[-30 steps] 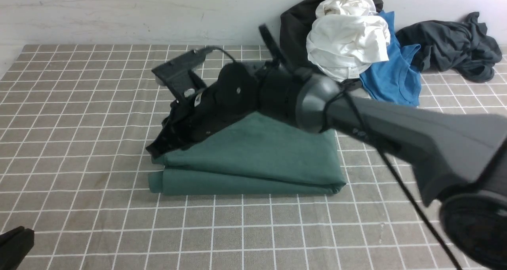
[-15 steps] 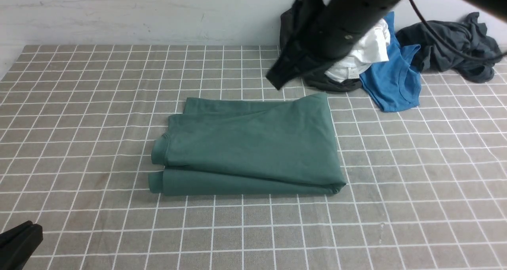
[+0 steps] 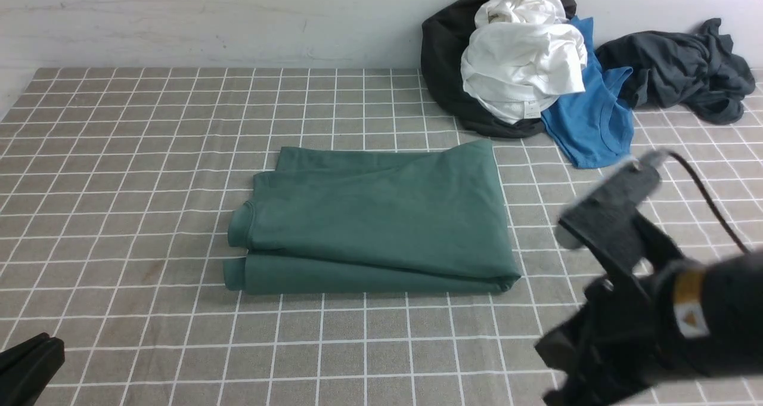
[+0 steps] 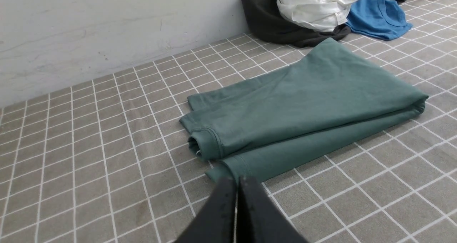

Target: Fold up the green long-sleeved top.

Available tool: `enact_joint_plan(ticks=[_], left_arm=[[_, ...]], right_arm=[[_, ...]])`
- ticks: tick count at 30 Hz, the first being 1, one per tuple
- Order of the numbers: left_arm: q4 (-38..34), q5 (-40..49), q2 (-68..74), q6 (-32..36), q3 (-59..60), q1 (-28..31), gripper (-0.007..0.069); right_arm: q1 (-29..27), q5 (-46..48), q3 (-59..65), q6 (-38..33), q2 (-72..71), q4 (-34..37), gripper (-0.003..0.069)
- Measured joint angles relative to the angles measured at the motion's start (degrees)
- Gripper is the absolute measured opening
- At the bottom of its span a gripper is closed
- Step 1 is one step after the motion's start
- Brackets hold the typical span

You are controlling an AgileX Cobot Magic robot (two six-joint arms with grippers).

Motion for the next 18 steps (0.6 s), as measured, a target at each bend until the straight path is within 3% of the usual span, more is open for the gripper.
enact_joint_plan(ticks=[5, 9, 13, 18], left_arm=[[0.0, 0.0, 0.0, 0.0, 0.0, 0.0, -0.0007], [0.0, 0.0, 0.0, 0.0, 0.0, 0.0, -0.0007], [0.0, 0.1, 0.0, 0.0, 0.0, 0.0, -0.0007], [0.0, 0.2, 0.0, 0.0, 0.0, 0.0, -0.0007]], right_arm=[[0.0, 1.1, 8.7, 0.1, -8.4, 0.9, -0.0014], [0.0, 8.4, 10.7, 0.7, -13.3, -0.1, -0.0014], [0.0, 15.4, 11.1, 5.6, -18.3, -2.7, -0.0014], [-0.8, 14.5, 12.9, 11.0, -27.6, -6.3, -0.0014]])
